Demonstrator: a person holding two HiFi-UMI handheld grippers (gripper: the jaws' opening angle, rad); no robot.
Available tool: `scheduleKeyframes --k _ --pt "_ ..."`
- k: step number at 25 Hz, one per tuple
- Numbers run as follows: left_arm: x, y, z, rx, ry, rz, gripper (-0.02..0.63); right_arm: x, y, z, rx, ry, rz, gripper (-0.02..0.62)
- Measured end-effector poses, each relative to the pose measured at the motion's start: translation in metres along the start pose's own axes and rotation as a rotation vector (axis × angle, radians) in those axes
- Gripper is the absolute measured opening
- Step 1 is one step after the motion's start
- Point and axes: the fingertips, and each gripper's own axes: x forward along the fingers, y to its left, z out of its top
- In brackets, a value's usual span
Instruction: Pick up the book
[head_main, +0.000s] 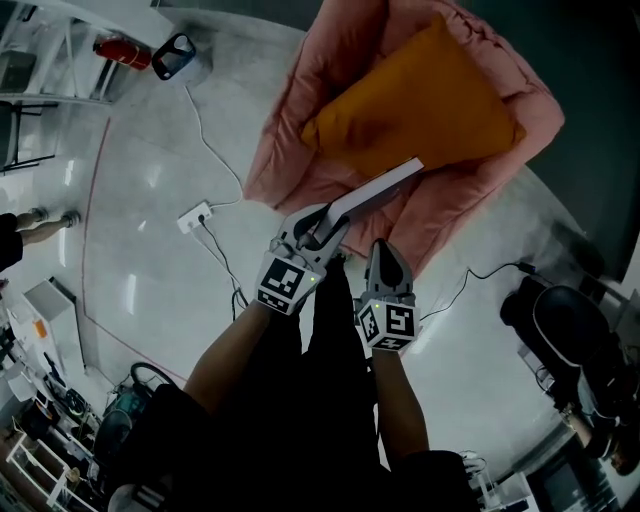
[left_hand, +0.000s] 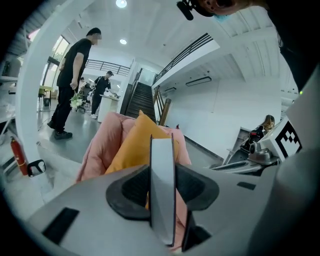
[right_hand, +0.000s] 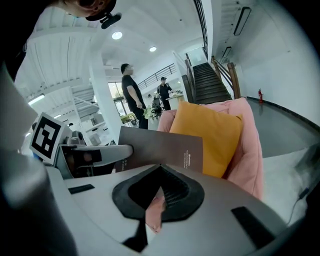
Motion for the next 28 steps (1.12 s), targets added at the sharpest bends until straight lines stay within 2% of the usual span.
scheduleKeyframes --k 5,22,28 --pt "-0.024 -0.009 0.028 -0.004 -0.038 0.020 0.156 -0.019 0.010 0.019 -0.018 -0.027 -0.001 0.002" --pt "-0.076 -0.031 0.112 0.060 -0.133 0.057 0.156 -0.069 0.038 0.099 -0.085 -0.154 0.003 0.002" --pt "-0.095 -0.042 0.141 0.096 -0.194 0.059 0.156 -0.089 0.045 0.133 -0.132 -0.223 0.002 0.002"
